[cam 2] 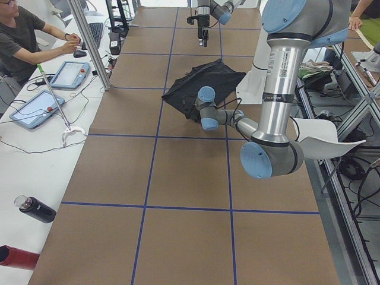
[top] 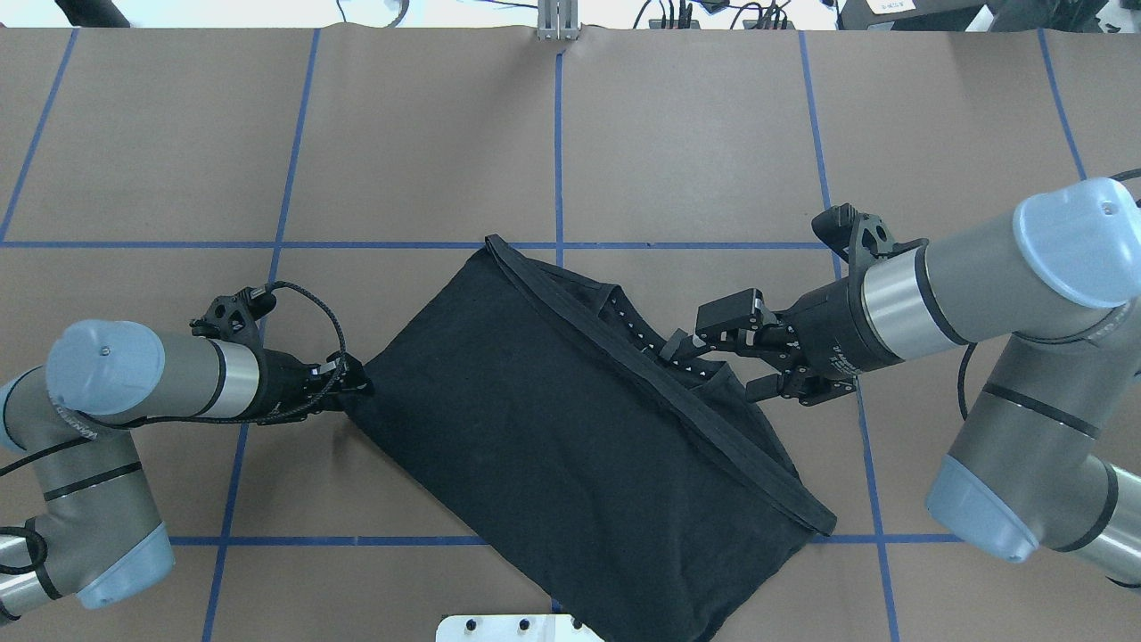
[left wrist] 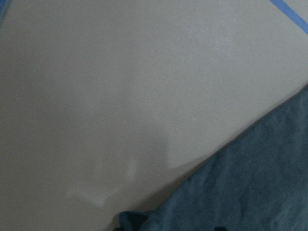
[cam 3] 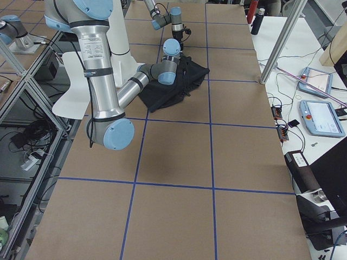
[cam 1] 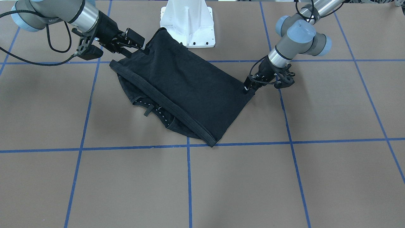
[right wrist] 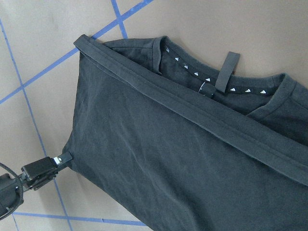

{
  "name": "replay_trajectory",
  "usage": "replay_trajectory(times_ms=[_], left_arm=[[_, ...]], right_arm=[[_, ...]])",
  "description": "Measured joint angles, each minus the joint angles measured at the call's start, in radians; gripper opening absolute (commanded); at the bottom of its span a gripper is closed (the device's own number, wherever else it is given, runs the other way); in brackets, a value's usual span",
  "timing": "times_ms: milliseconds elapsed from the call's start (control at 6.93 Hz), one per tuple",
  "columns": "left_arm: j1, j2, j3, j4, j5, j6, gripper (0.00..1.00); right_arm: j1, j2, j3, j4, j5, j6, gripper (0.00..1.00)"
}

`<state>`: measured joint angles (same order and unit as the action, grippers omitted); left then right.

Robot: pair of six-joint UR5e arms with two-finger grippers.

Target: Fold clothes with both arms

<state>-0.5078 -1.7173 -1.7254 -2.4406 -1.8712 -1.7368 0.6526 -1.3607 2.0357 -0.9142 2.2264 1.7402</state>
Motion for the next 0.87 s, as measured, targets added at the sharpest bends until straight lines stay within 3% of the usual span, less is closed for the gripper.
replay_trajectory(times_ms=[433,866], left_arm=[[-0.008,0.017,-0.026,0.011,-0.004,0.004,0.00],[-0.072,0.004,-0.047,0.109,-0.001,0.010,0.00]], right_arm=[[0.004,-0.001,0.000,0.000,0.002,0.001,1.00],[0.011,-0.004,-0.004,0.000,-0.007,0.005,1.00]])
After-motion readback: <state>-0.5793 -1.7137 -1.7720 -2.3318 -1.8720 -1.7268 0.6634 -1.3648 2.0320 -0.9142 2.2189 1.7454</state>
